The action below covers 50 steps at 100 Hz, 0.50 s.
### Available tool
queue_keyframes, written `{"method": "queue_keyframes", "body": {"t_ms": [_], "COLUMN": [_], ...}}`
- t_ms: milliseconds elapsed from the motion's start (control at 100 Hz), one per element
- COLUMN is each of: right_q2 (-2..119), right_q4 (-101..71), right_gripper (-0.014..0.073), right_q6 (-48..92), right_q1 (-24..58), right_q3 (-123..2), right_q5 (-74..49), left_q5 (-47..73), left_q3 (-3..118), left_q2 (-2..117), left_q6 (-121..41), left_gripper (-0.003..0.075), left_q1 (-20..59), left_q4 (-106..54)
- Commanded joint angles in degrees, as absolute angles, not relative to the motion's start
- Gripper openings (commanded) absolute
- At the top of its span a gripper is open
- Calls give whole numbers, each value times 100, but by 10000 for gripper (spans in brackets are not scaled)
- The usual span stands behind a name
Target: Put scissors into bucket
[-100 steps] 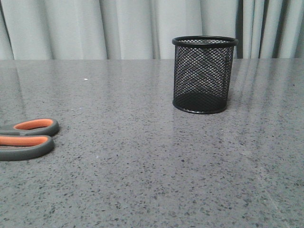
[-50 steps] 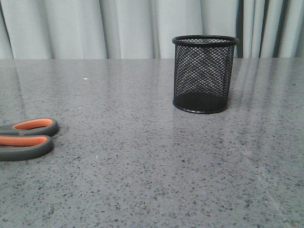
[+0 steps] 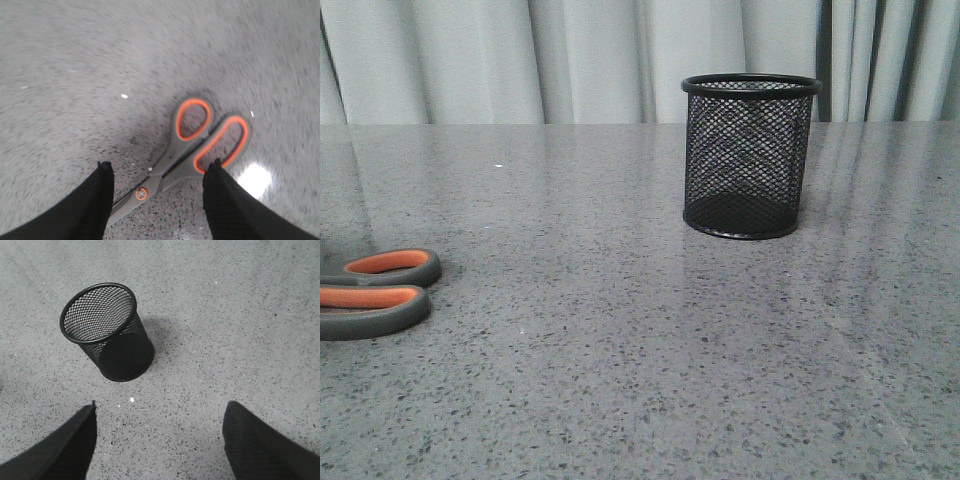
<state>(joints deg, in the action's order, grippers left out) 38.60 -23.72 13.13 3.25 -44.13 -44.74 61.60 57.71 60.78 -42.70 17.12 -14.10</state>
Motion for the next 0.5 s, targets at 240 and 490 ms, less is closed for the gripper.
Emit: {"method": "queue_keyframes", "body": {"t_ms": [240, 490], "right_q2": [3905, 3905], "right_q4": [-2480, -2480], "right_gripper": [478, 478], "right_q6": [1376, 1376], "right_q1": [306, 306], "right_q3": [-4615, -4615], "right_q5": [-4191, -4202], "left_q5": [6477, 6458], "left_q3": [5977, 5977], "left_q2": [6958, 7568], "left_q6": [-6794, -6951], "left_gripper": [376, 377], "left_q1": [2562, 2629], "left_q4": [-299, -63]}}
